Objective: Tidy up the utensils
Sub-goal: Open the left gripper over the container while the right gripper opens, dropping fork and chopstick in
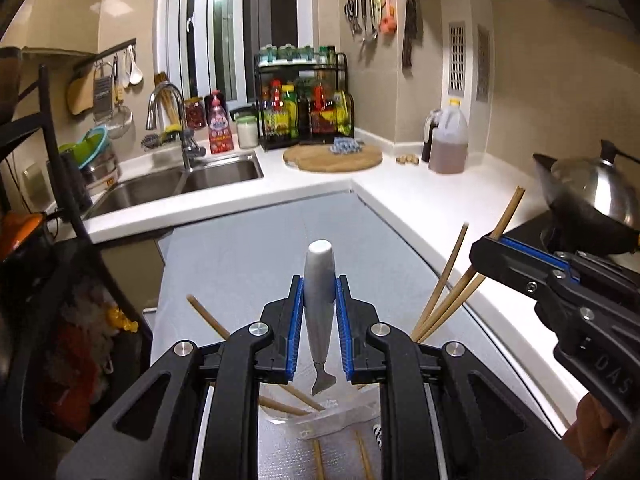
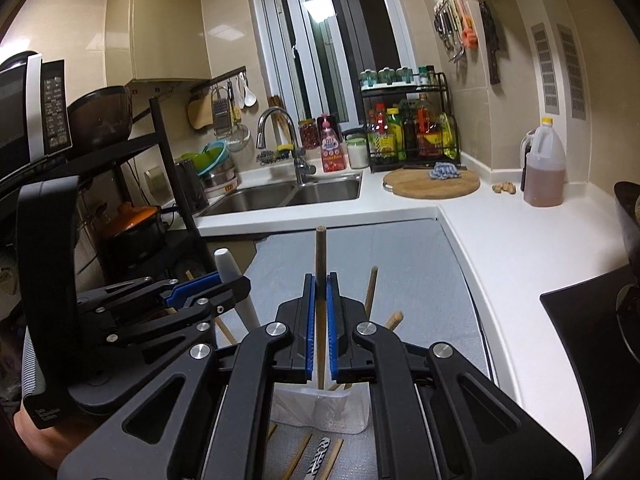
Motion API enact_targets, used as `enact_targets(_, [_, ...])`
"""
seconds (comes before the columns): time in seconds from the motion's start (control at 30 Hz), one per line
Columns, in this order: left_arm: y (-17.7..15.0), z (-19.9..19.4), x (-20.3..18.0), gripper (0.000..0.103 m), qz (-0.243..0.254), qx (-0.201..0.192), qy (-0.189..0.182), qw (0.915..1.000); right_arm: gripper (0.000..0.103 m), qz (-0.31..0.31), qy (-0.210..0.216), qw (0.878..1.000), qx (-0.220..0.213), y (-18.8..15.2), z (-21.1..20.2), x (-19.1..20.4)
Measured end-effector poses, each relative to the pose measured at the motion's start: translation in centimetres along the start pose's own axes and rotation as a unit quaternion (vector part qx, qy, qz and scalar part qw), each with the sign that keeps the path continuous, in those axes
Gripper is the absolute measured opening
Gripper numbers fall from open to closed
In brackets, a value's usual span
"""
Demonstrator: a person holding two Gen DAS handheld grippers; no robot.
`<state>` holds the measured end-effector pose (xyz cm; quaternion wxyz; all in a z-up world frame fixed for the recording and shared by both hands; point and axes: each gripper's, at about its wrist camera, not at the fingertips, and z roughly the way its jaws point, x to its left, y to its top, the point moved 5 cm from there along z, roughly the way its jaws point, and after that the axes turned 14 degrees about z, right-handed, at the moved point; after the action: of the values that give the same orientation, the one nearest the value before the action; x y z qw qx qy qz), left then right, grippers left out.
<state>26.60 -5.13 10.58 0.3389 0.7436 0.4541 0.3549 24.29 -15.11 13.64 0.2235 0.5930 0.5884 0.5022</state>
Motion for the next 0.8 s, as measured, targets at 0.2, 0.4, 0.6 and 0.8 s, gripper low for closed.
enact_targets(0.2, [-1.1,-0.2,0.1,0.017,-0.005,0.008,-0.005,0.9999,0.012,0.002,-0.005,1.0,0.017,-1.2,0.2,-0.4])
enact_targets(0.4, [-0.3,-4.1,0.5,0.025,-0.019,-0.025,-0.006,0.9995,0.032,0.004,-0.008,1.0,0.007,-1.1,-2.2,-0.3])
enact_targets(0.6, [-0.8,-8.9,0.7,0.025,-0.039,-0.06,-0.002,0.9974,0.033,-0.009,-0.012,1.0,-0.022,-1.4,-6.4,0.0])
enact_targets(0.8, [-4.2,-12.9,-0.2,0.025,-0.061,-0.071,0.006,0.9956,0.033,-0.017,-0.012,0.999,-0.042,-3.3,-10.9,0.3])
